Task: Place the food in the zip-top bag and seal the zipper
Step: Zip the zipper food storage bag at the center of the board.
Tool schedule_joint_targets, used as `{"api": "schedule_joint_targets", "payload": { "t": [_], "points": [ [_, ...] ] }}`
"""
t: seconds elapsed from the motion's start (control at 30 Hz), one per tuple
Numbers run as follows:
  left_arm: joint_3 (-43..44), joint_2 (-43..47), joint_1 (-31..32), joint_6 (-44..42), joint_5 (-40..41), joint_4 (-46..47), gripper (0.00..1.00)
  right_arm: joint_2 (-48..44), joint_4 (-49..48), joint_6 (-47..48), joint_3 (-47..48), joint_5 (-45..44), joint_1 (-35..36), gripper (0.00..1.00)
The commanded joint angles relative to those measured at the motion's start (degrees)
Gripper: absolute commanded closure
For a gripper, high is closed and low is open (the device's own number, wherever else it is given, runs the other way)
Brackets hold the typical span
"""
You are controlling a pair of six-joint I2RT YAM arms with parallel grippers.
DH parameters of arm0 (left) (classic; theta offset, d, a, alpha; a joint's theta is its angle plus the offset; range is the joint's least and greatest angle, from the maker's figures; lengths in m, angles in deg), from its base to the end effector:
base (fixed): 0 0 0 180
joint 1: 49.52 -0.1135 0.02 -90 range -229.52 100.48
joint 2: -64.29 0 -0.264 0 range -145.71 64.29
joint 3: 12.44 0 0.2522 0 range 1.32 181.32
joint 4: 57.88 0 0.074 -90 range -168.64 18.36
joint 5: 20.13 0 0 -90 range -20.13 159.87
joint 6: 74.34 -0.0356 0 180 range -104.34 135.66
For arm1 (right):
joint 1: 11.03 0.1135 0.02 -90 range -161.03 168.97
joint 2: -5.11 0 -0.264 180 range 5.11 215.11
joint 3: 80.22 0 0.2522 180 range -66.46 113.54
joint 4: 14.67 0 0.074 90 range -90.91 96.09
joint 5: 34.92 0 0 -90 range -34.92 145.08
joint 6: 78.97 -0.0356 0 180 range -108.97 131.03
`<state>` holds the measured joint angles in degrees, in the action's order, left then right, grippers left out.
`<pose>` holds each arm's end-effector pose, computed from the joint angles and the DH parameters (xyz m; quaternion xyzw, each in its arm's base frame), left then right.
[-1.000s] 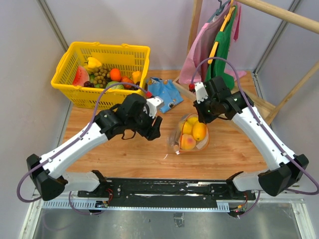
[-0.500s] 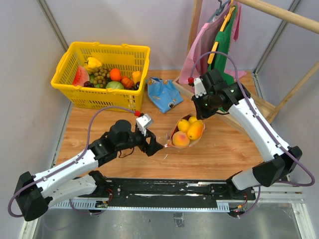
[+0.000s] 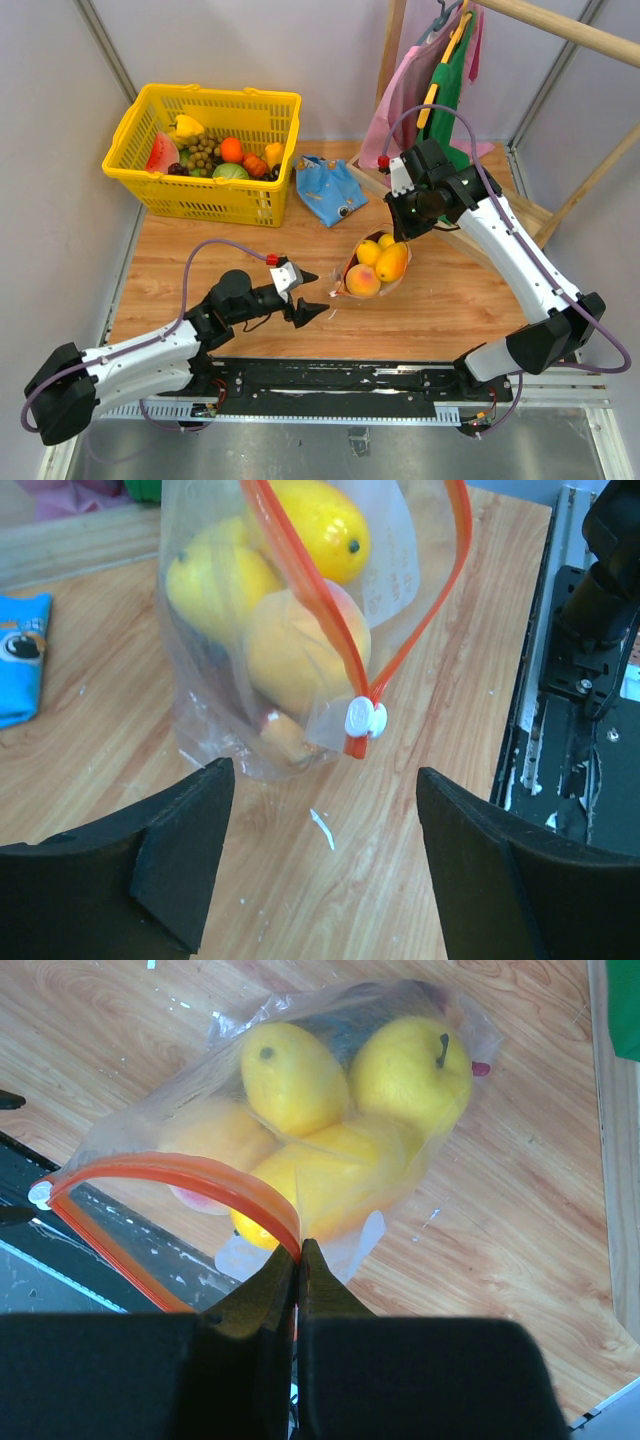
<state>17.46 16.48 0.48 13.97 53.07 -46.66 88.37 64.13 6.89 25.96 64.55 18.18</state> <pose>0.1143 -0.1522 0.2190 0.4096 0.6229 -0.3686 0.5553 0.2437 0.1430 0.3836 -0.2304 0.9248 0.1595 0.2574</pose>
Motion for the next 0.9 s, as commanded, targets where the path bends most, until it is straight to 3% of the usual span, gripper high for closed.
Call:
{"api": "schedule_joint_targets", "payload": {
  "t": [0.0,0.33,0.47,0.7,0.87],
  "points": [
    [-1.14,-2.88,1.33,-5.14,-1.13,11.23,0.27,0.14,1.06,-0.87,1.58,0.87,-0.67,0.99],
    [-1.65,-11.58,2.82,-8.06,-1.35,20.56,0.41,0.16,0.89,-0.81,1.34,1.27,-0.66,0.99],
    [-1.64,-13.72,2.91,-8.46,-1.20,22.81,0.55,0.14,0.80,-0.78,1.14,1.36,-0.65,0.99],
    [-0.93,-11.72,2.91,-8.52,-0.28,19.42,0.96,-0.49,0.88,-0.14,0.37,0.68,-1.22,0.99],
    [0.90,-5.44,2.91,-6.01,3.79,9.96,1.00,-1.49,0.64,0.70,-1.08,1.32,-3.43,0.99]
  ]
}}
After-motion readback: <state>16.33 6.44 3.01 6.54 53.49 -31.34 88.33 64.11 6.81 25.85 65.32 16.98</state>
